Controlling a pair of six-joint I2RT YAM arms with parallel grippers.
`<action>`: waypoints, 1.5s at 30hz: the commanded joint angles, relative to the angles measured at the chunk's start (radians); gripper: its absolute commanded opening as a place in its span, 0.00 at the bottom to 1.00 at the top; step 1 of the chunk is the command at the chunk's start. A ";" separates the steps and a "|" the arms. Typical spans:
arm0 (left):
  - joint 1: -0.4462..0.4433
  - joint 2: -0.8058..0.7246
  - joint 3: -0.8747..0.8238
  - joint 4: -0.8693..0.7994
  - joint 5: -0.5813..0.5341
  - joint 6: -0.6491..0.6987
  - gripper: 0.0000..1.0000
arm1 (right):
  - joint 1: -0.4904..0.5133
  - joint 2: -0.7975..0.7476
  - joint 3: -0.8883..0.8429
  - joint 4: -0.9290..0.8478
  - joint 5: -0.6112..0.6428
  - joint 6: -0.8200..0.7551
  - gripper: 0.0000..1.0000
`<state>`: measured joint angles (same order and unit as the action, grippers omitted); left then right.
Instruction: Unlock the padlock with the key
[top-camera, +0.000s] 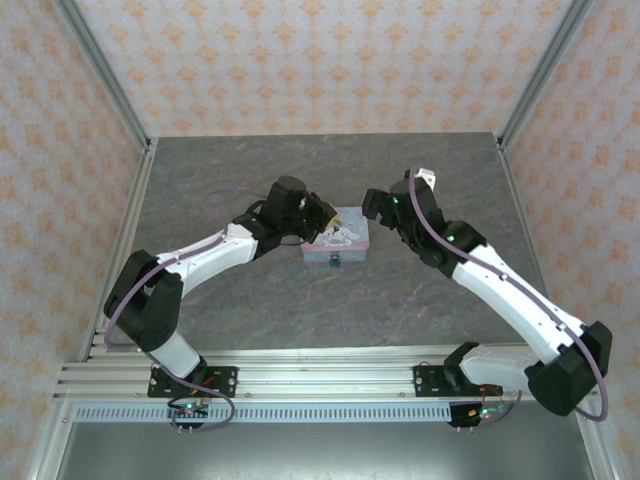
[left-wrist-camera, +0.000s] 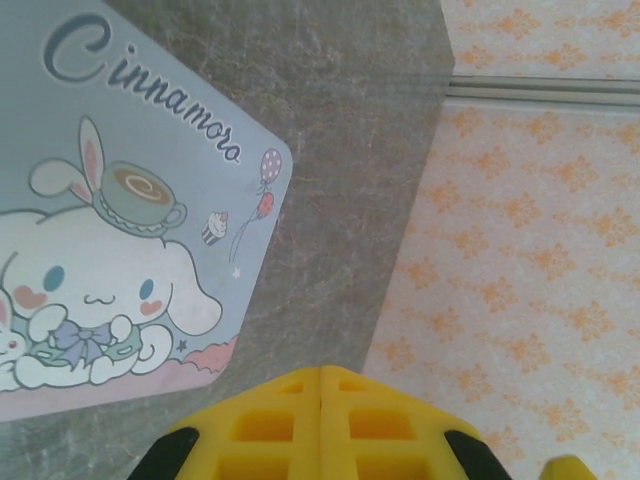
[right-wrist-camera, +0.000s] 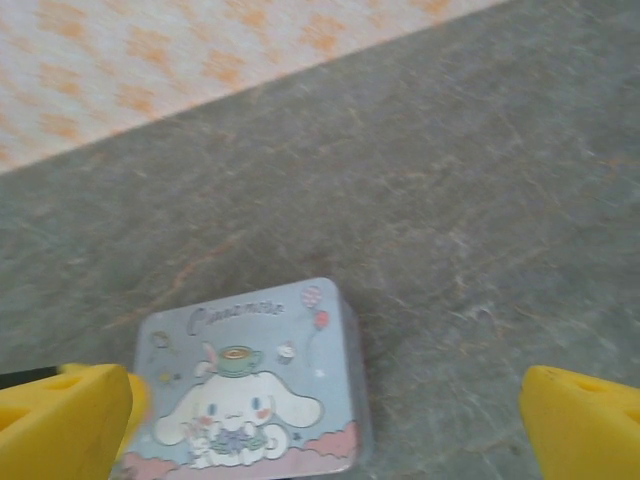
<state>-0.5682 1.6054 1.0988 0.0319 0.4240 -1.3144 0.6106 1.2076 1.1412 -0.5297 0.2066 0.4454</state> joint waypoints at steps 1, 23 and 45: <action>0.018 -0.060 0.016 -0.031 -0.041 0.102 0.00 | -0.015 0.057 0.077 -0.231 0.124 0.072 0.99; 0.035 -0.195 -0.175 0.413 -0.372 0.480 0.00 | -0.158 -0.030 -0.326 0.677 -0.579 0.744 0.97; -0.021 -0.066 -0.264 0.860 -0.456 0.448 0.00 | -0.004 0.247 -0.318 1.237 -0.512 1.291 0.62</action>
<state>-0.5823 1.5311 0.8253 0.8268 -0.0032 -0.8650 0.5957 1.4517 0.7738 0.6224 -0.3225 1.6924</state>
